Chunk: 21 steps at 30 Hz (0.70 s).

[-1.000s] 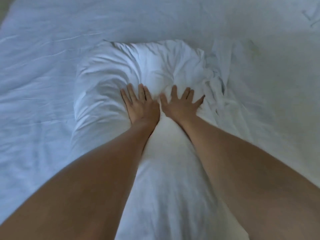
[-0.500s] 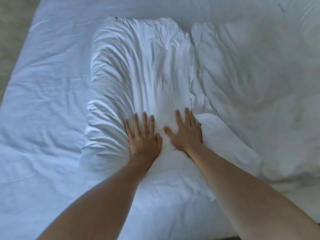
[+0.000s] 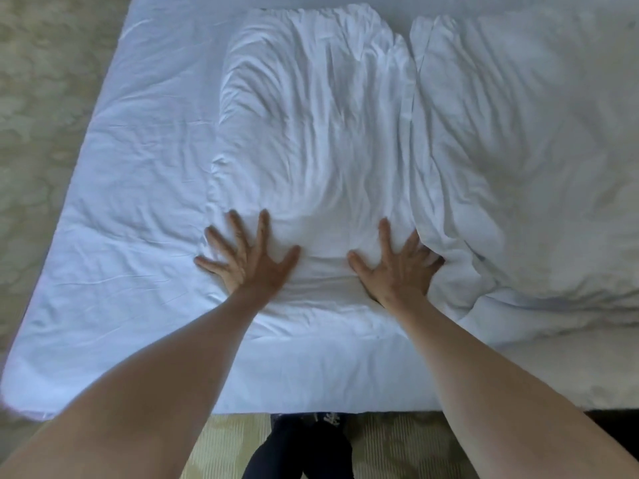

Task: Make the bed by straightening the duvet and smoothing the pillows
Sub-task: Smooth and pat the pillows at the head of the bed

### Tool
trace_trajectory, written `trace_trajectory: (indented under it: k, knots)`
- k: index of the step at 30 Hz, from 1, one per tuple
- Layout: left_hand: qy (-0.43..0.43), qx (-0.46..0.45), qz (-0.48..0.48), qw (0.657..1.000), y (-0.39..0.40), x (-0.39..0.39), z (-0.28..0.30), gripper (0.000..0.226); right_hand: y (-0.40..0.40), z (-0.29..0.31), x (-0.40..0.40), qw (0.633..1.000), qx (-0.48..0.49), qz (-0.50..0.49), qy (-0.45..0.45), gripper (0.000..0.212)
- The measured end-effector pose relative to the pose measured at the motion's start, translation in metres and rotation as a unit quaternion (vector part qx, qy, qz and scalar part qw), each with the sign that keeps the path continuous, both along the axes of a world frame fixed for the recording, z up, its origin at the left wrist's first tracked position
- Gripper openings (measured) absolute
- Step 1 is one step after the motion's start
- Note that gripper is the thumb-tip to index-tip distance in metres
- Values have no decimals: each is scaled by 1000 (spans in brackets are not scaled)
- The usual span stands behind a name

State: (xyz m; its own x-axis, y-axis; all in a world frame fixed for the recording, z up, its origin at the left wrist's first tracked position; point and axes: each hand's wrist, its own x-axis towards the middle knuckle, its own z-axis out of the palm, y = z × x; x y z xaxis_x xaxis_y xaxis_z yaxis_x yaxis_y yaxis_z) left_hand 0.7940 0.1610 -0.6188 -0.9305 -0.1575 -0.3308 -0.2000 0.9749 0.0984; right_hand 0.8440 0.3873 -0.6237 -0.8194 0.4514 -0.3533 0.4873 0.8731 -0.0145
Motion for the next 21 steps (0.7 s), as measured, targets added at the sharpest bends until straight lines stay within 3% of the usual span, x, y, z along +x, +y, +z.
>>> trace_trajectory:
  k: [5,11,21]
  knots:
    - [-76,113,155,978,-30,-33,-1,124,5,2,-11,999,-20,-19,-32,107]
    - [-146,177,235,945,-59,-61,-7,154,10,4,-26,992,-69,-39,-101,115]
    - [-87,255,259,928,-65,-60,-6,114,-6,0,-20,996,-42,-51,-64,111]
